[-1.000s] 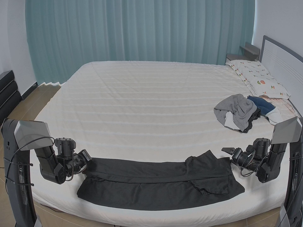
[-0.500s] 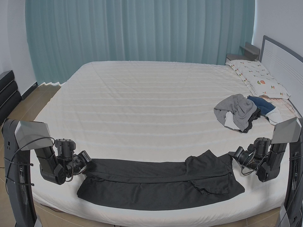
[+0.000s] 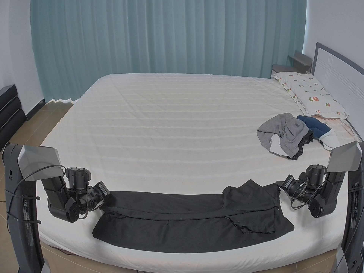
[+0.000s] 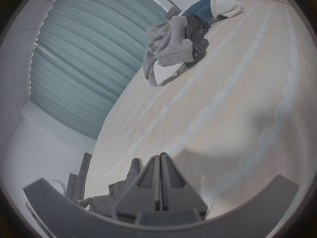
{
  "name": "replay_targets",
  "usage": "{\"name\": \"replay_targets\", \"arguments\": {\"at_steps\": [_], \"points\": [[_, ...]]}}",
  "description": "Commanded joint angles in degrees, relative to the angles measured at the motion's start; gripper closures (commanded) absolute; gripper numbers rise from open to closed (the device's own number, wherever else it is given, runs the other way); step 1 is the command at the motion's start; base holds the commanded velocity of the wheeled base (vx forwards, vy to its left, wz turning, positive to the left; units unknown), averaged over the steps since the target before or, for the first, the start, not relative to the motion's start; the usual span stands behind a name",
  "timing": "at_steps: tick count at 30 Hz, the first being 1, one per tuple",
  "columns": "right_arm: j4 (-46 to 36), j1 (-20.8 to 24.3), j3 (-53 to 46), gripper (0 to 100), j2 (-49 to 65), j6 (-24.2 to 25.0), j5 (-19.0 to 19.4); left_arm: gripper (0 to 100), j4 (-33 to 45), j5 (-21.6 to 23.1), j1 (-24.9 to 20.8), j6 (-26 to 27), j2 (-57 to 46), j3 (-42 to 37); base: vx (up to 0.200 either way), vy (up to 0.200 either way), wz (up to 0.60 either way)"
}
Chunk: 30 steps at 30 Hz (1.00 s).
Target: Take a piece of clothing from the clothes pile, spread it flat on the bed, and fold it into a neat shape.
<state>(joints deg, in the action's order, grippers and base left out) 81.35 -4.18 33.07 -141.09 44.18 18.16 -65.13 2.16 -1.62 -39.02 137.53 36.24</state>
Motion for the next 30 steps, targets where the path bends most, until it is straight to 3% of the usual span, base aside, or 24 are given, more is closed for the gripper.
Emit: {"name": "replay_targets", "arguments": {"at_steps": [1, 9, 17, 20, 22, 24, 30], "points": [[0.48, 0.31, -1.52, 0, 0.91, 0.03, 0.03, 0, 0.01, 0.04, 0.04, 0.00, -0.25, -0.21, 0.000, 0.000, 0.00], [0.57, -0.21, -6.88, 0, 11.19, 0.73, -0.15, 0, -2.89, 0.74, 2.06, -0.09, -6.05, -3.90, 0.000, 0.000, 0.00], [-1.63, 2.16, -10.49, 0, 16.90, 3.11, -0.23, 0, -3.86, 2.15, 1.89, -0.09, -9.30, -7.33, -0.050, 0.000, 0.00], [-1.72, 4.45, -14.79, 0, 18.84, 4.78, -1.29, 0, -3.86, 2.15, 1.89, -0.09, -9.30, -10.75, -0.200, 0.000, 0.00], [-1.37, 9.37, -20.15, 0, 22.27, 9.43, -3.22, 0, -3.86, 2.24, 1.89, -0.35, -9.30, -14.36, -0.200, 0.000, 0.00], [-1.46, 11.21, -21.21, 0, 22.53, 11.54, -4.28, 0, -3.95, 2.15, 1.80, -0.44, -9.04, -15.15, -0.200, 0.000, 0.00], [-1.28, 17.28, -22.17, 0, 18.31, 18.22, -10.34, 0, -5.97, 2.50, 1.36, -5.63, -8.77, -16.03, 0.000, 0.000, 0.00]]}}
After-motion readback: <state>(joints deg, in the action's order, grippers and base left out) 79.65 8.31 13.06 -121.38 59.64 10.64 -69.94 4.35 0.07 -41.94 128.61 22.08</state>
